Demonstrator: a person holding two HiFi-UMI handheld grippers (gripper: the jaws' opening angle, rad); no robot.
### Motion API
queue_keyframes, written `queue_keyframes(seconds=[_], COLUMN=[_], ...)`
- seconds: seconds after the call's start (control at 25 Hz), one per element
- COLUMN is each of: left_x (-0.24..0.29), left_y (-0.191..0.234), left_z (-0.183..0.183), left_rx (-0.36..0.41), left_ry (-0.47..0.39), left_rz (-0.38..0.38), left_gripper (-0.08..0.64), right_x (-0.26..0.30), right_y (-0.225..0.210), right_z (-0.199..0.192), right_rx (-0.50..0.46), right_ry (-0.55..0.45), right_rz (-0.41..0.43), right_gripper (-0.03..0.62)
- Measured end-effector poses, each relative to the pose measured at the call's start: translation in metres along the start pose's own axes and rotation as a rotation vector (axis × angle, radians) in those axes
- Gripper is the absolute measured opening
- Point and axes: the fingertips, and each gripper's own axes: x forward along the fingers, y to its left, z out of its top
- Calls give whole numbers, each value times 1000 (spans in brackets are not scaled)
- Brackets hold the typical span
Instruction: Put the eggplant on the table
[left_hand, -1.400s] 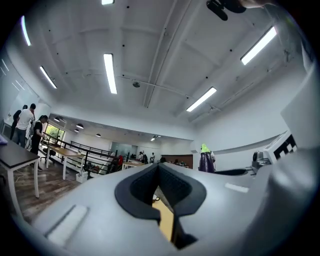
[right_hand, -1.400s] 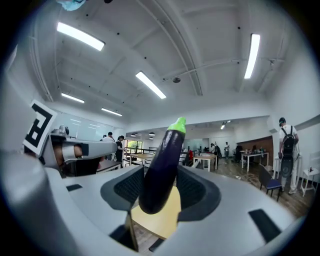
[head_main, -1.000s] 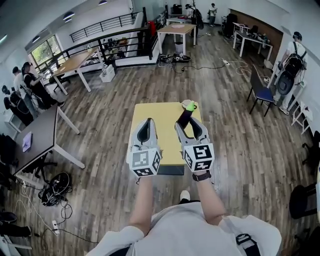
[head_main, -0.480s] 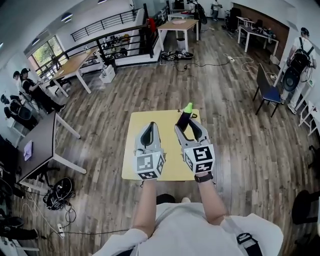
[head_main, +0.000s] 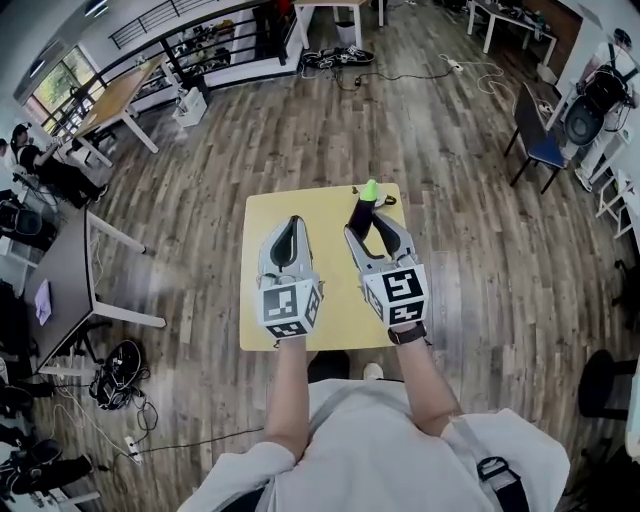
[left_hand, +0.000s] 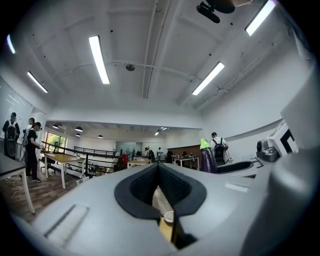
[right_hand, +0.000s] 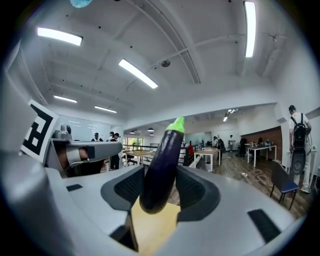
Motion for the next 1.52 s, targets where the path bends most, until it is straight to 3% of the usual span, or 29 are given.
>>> queue_keyframes(seconds=[0.2,0.44,0.72,1.16,1.52], left_x=[32,59,86,102,105], left_y=[25,44,54,79,82], left_z=[-37,-89,-142,-217,-280], left_rx=[-25,-55,-116,-185,-245], left_ry=[79,160,258,373,462], left_rz=[-13,-19,-36,-36,-53], left_gripper=[8,8,8,8,8], right_x=[38,77,110,145,155], right_y=[-8,-20,-32,-26,-13], right_z=[-29,-74,-143,-217,-305], right_rx=[104,114,123,251,247], right_ry=[70,179,395,503,747], right_rz=[4,-20,-53,-15,17], right_gripper=[202,199,198,195,195])
